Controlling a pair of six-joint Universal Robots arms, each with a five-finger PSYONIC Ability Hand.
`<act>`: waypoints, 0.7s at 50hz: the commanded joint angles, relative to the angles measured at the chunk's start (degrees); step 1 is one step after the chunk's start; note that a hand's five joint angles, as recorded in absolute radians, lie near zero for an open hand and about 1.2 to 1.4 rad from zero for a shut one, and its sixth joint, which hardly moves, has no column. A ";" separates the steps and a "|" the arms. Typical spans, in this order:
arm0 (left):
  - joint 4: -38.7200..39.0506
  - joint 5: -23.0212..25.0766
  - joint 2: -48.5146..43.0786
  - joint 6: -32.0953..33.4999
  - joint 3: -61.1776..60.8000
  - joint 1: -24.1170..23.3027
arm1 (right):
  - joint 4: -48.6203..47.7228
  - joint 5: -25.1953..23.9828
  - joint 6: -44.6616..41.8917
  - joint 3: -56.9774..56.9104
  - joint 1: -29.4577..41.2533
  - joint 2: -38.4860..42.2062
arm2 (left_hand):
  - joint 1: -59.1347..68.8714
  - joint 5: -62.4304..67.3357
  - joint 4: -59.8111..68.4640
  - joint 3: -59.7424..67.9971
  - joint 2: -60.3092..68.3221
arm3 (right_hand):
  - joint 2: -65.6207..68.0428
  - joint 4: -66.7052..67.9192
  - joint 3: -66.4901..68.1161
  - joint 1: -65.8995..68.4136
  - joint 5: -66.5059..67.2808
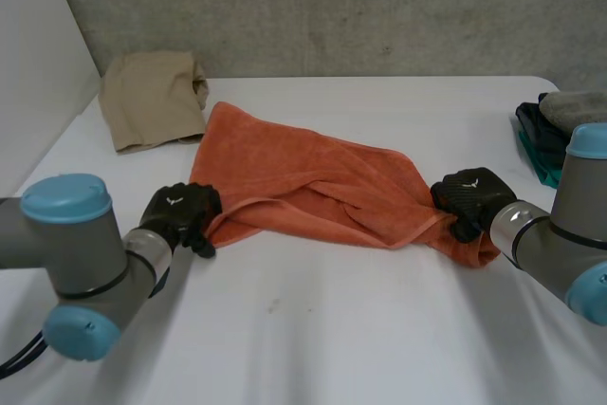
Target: Fold the laundry.
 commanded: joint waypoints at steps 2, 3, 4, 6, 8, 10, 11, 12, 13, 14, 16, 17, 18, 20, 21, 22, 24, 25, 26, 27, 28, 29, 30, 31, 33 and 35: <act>0.47 -1.42 -5.81 0.19 8.56 -0.55 | -0.15 -0.01 -0.10 0.95 -0.31 0.00 | 28.56 29.32 29.13 28.84 28.90 | 13.00 11.37 11.95 17.57 13.70; 0.56 -1.78 -5.99 0.19 9.27 -0.55 | -0.15 -0.01 -0.10 1.03 -0.31 -0.09 | 32.66 33.42 33.23 32.94 33.00 | 13.00 11.37 11.95 17.57 13.70; 0.65 -2.13 -6.25 0.28 9.97 -0.55 | -0.15 -0.01 -0.10 1.04 -0.31 -0.09 | 36.70 37.46 37.26 36.97 37.04 | 13.00 11.37 11.95 17.57 13.70; 0.57 -3.61 -7.30 0.28 11.99 -0.46 | -0.15 -0.01 -0.10 1.21 -0.31 -0.27 | 44.09 44.85 44.65 44.36 44.43 | 13.00 11.37 11.95 17.57 13.70; 0.13 -4.85 -7.31 0.37 12.88 -0.46 | -0.15 -0.01 -0.18 1.12 -0.40 -1.06 | 44.12 44.88 44.68 44.39 44.46 | 13.00 11.37 11.95 17.57 13.70; -0.14 -7.31 -6.43 0.72 13.06 -0.37 | 0.37 0.16 -0.27 0.60 -0.49 -2.37 | 44.12 44.88 44.68 44.39 44.46 | 13.00 11.37 11.95 17.57 13.70; -0.14 -7.93 -5.56 0.89 12.80 -0.46 | 0.90 0.08 -0.36 -0.01 -0.49 -4.20 | 44.12 44.88 44.68 44.39 44.46 | 13.00 11.37 11.95 17.57 13.70; -0.23 -8.45 -3.98 1.07 12.53 -0.29 | 1.25 0.08 -0.45 -0.28 -0.49 -5.35 | 44.12 44.88 44.68 44.39 44.46 | 13.00 11.37 11.95 17.57 13.70; -0.49 -8.81 0.90 1.33 11.40 0.06 | 1.60 -0.01 -0.53 -0.63 -0.58 -6.67 | 44.12 44.88 44.68 44.39 44.46 | 13.00 11.37 11.95 17.57 13.70; -0.58 -8.72 3.74 1.33 10.69 0.24 | 2.13 -0.01 -0.88 -1.24 -0.66 -7.99 | 44.12 44.88 44.68 44.39 44.46 | 13.00 11.37 11.95 17.57 13.70; -0.67 -8.46 9.10 1.42 8.94 0.50 | 5.11 0.16 -2.55 -4.05 -0.93 -12.38 | 44.12 44.88 44.68 44.39 44.46 | 13.00 11.37 11.95 17.57 13.70; -0.67 -8.11 14.35 1.68 7.36 0.76 | 6.60 0.17 -3.08 -5.28 -1.19 -13.62 | 44.12 44.88 44.68 44.39 44.46 | 13.00 11.37 11.95 17.57 13.70; -0.67 -7.58 17.10 1.86 6.82 0.77 | 10.45 0.08 -3.95 -8.16 -2.32 -15.89 | 44.12 44.88 44.68 44.39 44.46 | 13.00 11.37 11.95 17.57 13.70; -1.02 -5.92 23.26 2.30 5.68 0.85 | 13.99 -0.10 -4.49 -11.17 -3.65 -17.23 | 44.12 44.88 44.68 44.39 44.46 | 13.00 11.37 11.95 17.57 13.70; -1.19 -5.21 25.45 2.39 5.50 0.94 | 18.35 -0.10 -5.01 -14.84 -4.87 -18.10 | 44.12 44.88 44.68 44.39 44.46 | 13.00 11.37 11.95 17.57 13.70; -1.45 -4.51 27.30 2.48 5.24 1.20 | 20.57 -0.19 -5.10 -16.61 -5.32 -18.20 | 44.12 44.88 44.68 44.39 44.46 | 13.00 11.37 11.95 17.57 13.70; -3.47 -2.31 32.32 3.00 4.80 2.87 | 25.06 -0.36 -5.28 -20.13 -6.11 -18.37 | 44.12 44.88 44.68 44.39 44.46 | 13.00 11.37 11.95 17.57 13.70; -4.61 -1.44 33.46 3.35 4.71 3.57 | 30.21 -0.54 -5.89 -24.24 -6.81 -18.29 | 44.12 44.88 44.68 44.39 44.46 | 13.00 11.37 11.95 17.57 13.70; -6.71 -0.21 34.17 4.14 4.53 4.54 | 31.13 -0.54 -6.07 -24.97 -6.90 -18.29 | 44.12 44.88 44.68 44.39 44.46 | 13.00 11.37 11.95 17.57 13.70; -7.95 0.50 34.00 4.76 4.44 4.98 | 34.18 -0.62 -6.77 -27.33 -7.51 -18.11 | 44.12 44.88 44.68 44.39 44.46 | 13.00 11.37 11.95 17.57 13.70; -9.35 1.03 33.65 5.81 4.36 5.51 | 35.35 -0.63 -7.12 -28.14 -7.96 -17.94 | 44.12 44.88 44.68 44.39 44.46 | 13.00 11.37 11.95 17.57 13.70; -10.76 1.56 32.78 7.21 4.18 6.04 | 36.40 -0.63 -7.56 -28.84 -8.48 -17.85 | 44.12 44.88 44.68 44.39 44.46 | 13.00 11.37 11.95 17.57 13.70; -11.38 1.56 31.99 8.09 4.09 6.30 | 37.46 -0.71 -8.35 -29.63 -9.10 -17.41 | 44.12 44.88 44.68 44.39 44.46 | 13.00 11.37 11.95 17.57 13.70; -11.82 1.56 30.93 9.15 4.01 6.48 | 37.55 -0.80 -8.97 -29.64 -9.10 -16.97 | 44.12 44.88 44.68 44.39 44.46 | 13.00 11.37 11.95 17.57 13.70; -12.35 1.56 26.39 12.65 3.65 6.66 | 37.73 -0.89 -10.28 -29.46 -9.10 -15.48 | 44.12 44.88 44.68 44.39 44.46 | 13.00 11.37 11.95 17.57 13.70; -12.27 1.47 23.21 14.94 3.48 6.66 | 38.08 -0.54 -12.57 -28.85 -9.10 -12.76 | 44.12 44.88 44.68 44.39 44.46 | 13.00 11.37 11.95 17.57 13.70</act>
